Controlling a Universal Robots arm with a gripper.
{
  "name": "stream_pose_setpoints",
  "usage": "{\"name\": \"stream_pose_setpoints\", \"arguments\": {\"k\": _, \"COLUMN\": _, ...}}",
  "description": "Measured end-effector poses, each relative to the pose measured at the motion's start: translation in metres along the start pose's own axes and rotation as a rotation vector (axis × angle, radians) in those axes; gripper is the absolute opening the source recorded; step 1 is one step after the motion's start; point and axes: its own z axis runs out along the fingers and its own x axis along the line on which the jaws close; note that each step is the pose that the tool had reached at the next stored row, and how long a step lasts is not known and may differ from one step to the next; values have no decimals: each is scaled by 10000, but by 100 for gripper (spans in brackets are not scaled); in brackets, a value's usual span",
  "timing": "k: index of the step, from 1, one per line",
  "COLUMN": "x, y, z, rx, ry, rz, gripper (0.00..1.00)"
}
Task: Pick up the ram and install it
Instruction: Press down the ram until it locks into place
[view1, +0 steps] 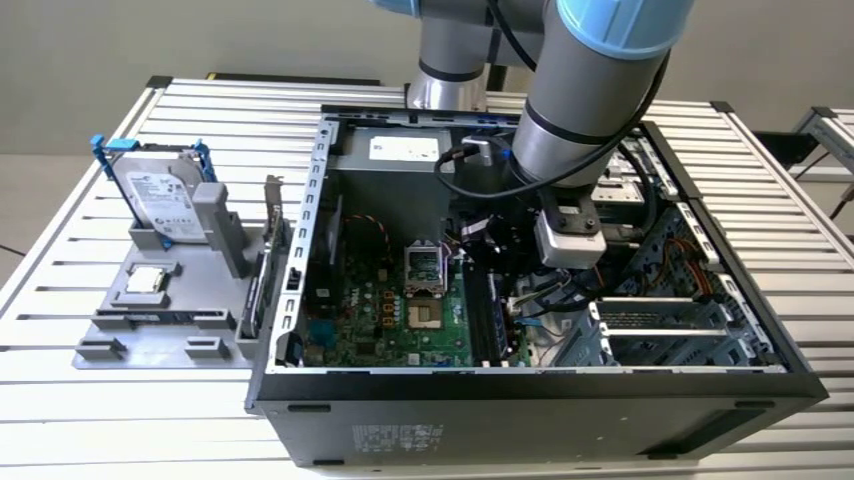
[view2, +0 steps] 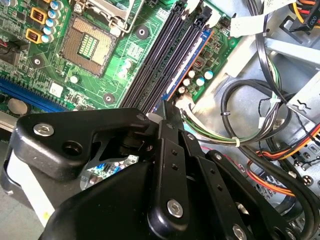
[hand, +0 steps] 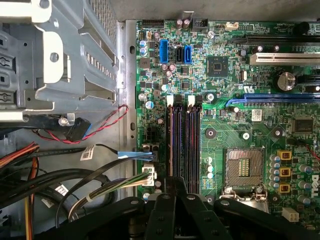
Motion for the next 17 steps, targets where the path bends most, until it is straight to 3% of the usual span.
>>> {"name": "stream_pose_setpoints", "arguments": {"k": 7, "x": 0, "y": 0, "z": 0, "rx": -7, "ry": 3, "rz": -158, "gripper": 0}}
{"name": "stream_pose_setpoints", "arguments": {"k": 17, "x": 0, "y": -1, "z": 0, "rx": -39, "ry": 22, "rz": -1011, "gripper": 0}}
